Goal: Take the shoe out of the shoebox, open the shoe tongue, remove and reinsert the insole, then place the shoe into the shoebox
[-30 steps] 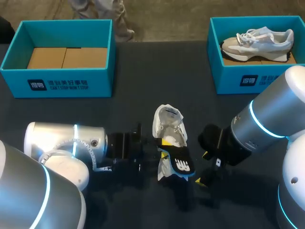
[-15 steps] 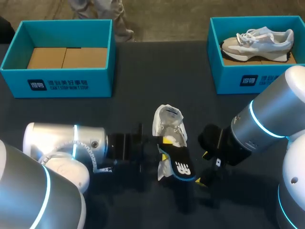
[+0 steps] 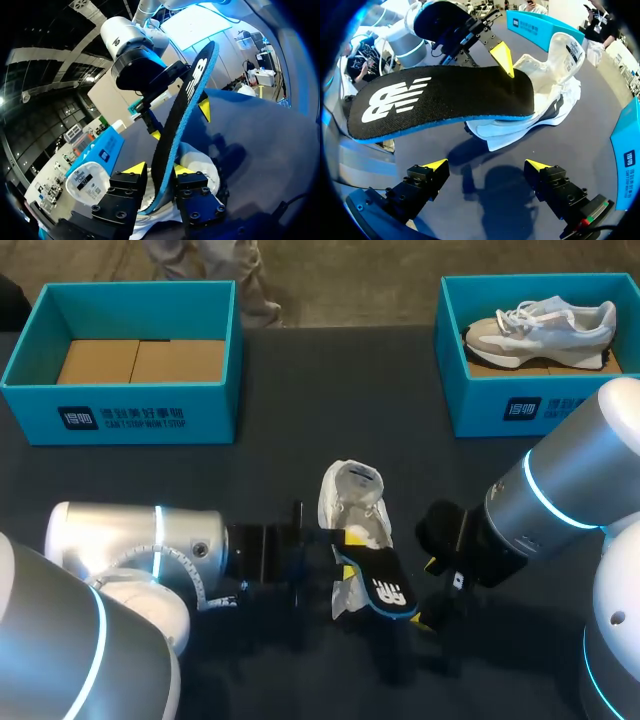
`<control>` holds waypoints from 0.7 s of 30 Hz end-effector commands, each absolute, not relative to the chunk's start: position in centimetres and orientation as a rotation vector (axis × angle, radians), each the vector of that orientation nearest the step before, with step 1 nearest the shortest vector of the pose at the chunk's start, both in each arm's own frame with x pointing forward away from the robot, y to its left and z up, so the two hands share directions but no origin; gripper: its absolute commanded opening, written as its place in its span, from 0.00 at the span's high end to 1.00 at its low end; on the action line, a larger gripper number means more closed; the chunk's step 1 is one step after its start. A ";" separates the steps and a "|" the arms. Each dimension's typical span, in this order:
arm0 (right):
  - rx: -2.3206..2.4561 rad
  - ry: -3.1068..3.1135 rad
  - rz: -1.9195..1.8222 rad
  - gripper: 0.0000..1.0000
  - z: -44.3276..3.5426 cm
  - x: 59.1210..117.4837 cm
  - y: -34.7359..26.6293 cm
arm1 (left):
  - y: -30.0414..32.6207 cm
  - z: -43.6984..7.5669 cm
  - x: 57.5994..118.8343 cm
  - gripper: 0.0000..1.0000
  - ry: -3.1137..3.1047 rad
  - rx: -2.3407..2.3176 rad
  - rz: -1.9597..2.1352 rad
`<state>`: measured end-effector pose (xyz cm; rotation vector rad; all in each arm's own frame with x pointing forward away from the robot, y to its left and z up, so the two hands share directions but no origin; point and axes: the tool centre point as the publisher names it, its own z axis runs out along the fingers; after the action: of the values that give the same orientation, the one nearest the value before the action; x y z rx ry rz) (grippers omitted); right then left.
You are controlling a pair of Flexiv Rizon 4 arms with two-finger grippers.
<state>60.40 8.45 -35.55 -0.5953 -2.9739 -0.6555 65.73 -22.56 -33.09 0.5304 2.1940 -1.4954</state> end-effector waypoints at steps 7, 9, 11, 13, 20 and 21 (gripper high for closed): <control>-0.596 -2.975 -0.657 0.00 -35.6 60.3 8.4 | -23.6 -32.3 65.3 0.69 2.227 0.539 -1.435; -0.596 -2.975 -0.657 0.00 -35.6 60.3 8.4 | -23.7 -32.4 65.4 0.70 2.231 0.537 -1.425; -0.596 -2.975 -0.657 0.00 -35.6 60.3 8.4 | -23.8 -32.4 65.6 0.72 2.232 0.533 -1.417; -0.596 -2.975 -0.657 0.00 -35.6 60.3 8.4 | -23.8 -32.5 65.8 0.77 2.235 0.527 -1.415; -0.596 -2.975 -0.657 0.00 -35.6 60.3 8.4 | -23.7 -32.9 66.4 0.78 2.252 0.510 -1.410; -0.596 -2.975 -0.657 0.00 -35.6 60.3 8.4 | -23.7 -32.9 66.4 0.78 2.254 0.509 -1.411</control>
<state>60.40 8.45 -35.55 -0.5953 -2.9739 -0.6555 66.23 -23.19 -32.95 0.5097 2.2431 -1.4234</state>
